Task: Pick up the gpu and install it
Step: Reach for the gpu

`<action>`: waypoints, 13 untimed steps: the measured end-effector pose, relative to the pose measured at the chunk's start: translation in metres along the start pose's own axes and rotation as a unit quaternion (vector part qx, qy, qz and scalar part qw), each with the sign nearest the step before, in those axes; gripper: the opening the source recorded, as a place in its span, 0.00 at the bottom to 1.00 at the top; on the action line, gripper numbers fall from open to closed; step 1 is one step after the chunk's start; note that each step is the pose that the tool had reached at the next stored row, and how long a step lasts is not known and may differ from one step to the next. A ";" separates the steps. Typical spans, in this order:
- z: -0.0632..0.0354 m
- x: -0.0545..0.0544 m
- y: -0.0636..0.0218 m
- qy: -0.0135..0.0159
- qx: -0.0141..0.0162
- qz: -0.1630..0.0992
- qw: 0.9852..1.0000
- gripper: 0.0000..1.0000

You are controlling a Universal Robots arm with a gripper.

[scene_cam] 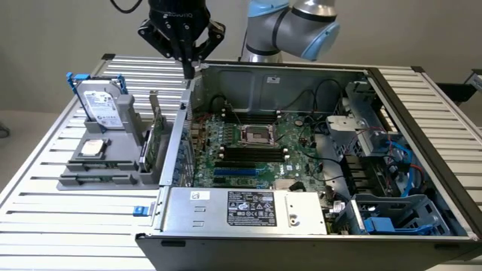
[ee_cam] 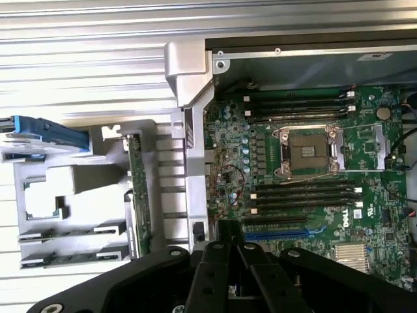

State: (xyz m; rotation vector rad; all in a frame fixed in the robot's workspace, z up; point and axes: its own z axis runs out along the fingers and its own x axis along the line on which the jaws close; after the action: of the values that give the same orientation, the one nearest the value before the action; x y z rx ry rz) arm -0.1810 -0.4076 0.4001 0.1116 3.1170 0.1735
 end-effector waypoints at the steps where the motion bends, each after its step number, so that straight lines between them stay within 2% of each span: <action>1: 0.0008 0.003 -0.0006 0.000 0.000 0.000 1.000 0.11; 6: 0.0045 0.014 -0.0038 0.002 0.001 0.000 1.000 0.11; 13: 0.0087 0.027 -0.0071 0.003 0.002 -0.001 1.000 0.11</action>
State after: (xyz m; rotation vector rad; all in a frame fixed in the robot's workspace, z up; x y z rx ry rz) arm -0.2083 -0.4116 0.3903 0.1085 3.1225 0.1688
